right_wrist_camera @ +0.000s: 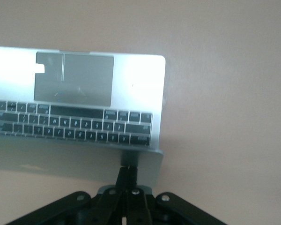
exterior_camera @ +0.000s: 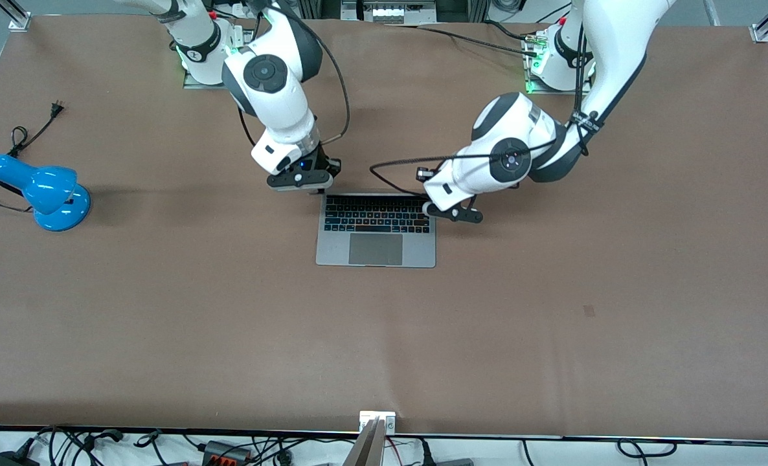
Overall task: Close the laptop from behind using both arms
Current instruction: 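Push the lid forward with both grippers toward the keyboard, then press the lid down flat with both grippers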
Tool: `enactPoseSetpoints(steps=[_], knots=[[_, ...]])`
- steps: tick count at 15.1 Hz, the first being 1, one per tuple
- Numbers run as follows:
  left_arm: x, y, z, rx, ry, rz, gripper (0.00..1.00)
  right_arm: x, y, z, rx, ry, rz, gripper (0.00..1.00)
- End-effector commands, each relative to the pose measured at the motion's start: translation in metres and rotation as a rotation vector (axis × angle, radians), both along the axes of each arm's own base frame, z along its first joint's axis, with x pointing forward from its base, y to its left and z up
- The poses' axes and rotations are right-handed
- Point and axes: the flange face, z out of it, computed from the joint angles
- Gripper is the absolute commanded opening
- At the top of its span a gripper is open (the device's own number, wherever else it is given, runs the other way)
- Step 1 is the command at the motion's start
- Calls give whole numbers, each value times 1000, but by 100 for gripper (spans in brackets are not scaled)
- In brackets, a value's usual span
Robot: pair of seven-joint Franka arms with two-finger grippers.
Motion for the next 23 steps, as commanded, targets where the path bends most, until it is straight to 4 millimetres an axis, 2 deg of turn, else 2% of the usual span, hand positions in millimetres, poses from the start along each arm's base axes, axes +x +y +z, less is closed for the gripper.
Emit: enactPoseSetpoints(steps=[1,4,5,6,10,13,18,23], knots=[[23,-2,-12,8,12,5,1,38,8,-11,-7,-37,19,0],[29,-5,-28,24,42,-1,1,52,11,-16,3,-53,13,0],[27,-13,-36,34,45,-11,1,57,11,-19,10,-61,7,0],[32,-15,-41,43,42,-3,1,59,13,-29,15,-65,8,0],[40,-18,-53,49,43,7,1,58,20,-68,30,-77,19,0],[38,-27,-61,58,44,-3,1,59,21,-79,15,-86,42,0],[42,-28,-91,106,36,-1,1,58,26,-110,13,-87,54,0],[43,-27,-111,102,25,2,1,57,27,-121,17,-89,58,0]])
